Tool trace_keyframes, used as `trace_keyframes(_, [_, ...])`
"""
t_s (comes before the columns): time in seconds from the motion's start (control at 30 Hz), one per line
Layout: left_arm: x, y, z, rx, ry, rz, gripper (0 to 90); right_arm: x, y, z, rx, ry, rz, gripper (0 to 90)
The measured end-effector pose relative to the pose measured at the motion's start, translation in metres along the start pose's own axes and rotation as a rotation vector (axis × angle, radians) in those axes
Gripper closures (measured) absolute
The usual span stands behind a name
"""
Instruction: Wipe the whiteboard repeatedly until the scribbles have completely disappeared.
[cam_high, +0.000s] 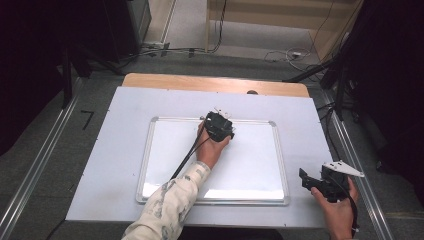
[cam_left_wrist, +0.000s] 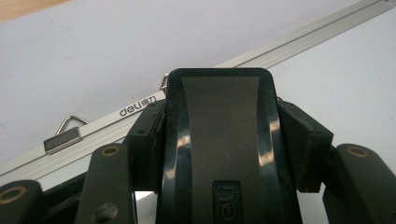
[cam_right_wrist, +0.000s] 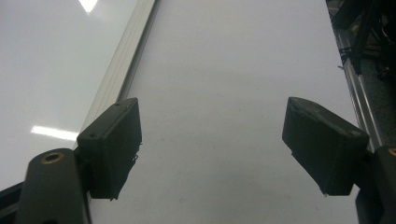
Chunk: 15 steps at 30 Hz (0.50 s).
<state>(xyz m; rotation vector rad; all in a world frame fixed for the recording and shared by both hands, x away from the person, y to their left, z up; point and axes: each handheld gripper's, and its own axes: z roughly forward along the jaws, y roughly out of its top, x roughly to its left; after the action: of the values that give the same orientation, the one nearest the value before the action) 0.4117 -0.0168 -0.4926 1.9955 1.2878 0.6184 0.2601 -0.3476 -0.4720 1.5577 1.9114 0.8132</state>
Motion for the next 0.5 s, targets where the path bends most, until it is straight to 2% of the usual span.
trace_keyframes(0.5, [-0.015,0.006,0.006,0.0,-0.014,0.019,41.1,0.0,0.0,-0.001,-0.004,0.003,-0.005,18.5])
